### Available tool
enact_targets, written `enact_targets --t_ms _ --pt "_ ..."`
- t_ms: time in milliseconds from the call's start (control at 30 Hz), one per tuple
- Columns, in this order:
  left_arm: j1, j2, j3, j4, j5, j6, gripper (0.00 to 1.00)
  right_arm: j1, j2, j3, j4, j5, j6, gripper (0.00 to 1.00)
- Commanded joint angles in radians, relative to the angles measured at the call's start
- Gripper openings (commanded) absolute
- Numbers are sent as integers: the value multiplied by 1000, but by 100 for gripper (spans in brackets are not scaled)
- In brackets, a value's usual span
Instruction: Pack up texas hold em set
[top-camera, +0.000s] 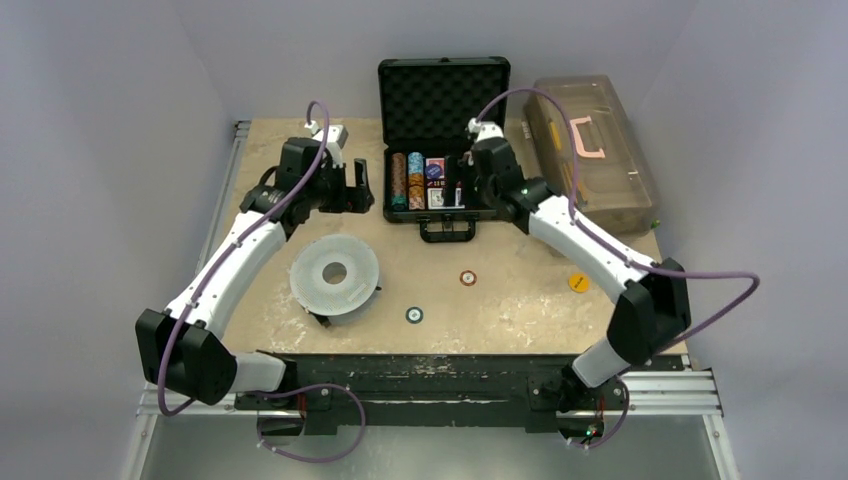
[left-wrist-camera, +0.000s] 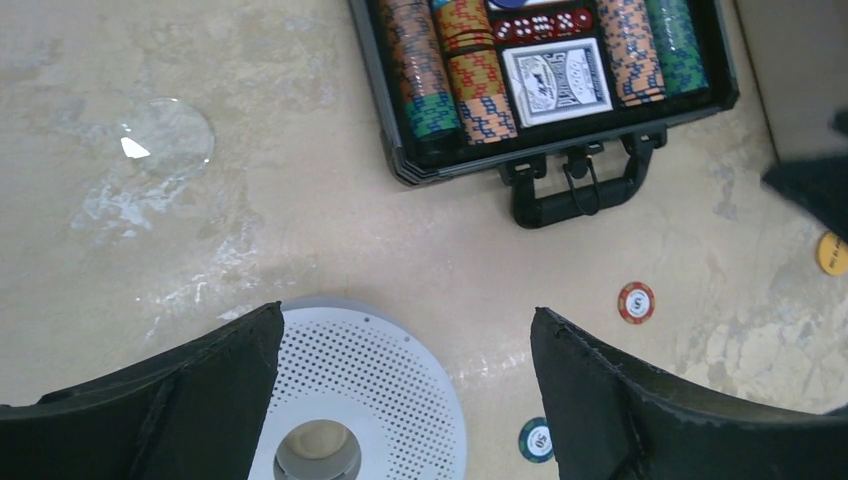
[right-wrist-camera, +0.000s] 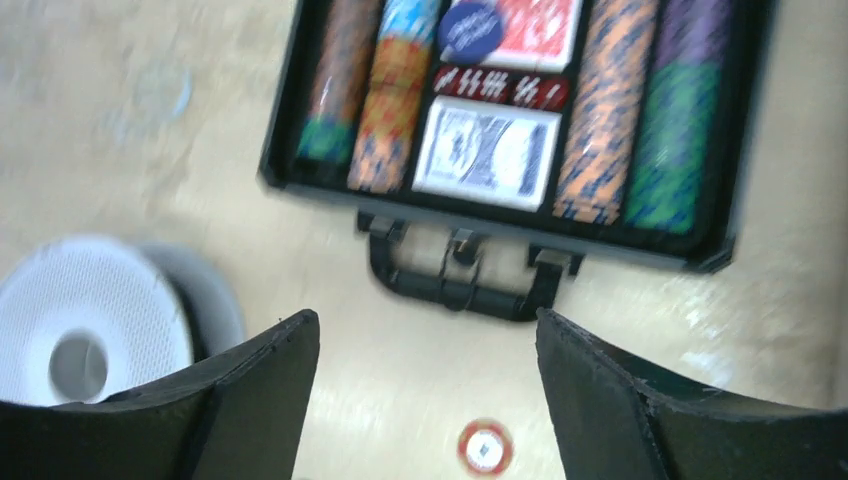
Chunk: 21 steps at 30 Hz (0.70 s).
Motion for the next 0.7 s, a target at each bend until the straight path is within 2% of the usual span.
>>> enact_targets --t_ms 0,133,267,400,567,667 --pt "17 18 1 27 -97 19 90 126 -95 -210 25 -30 -29 80" --pt "30 24 5 23 -97 12 89 311 -187 -393 71 -36 -9 94" --pt "40 -24 -15 50 -131 12 89 459 -206 -457 66 -25 30 95" --pt "44 -45 -15 46 -119 11 89 538 -195 -476 39 -12 76 89" --pt "44 -80 -21 46 -83 2 89 609 -100 -462 101 5 122 68" --pt "44 -95 -9 39 -66 11 89 635 -14 -418 103 69 156 62"
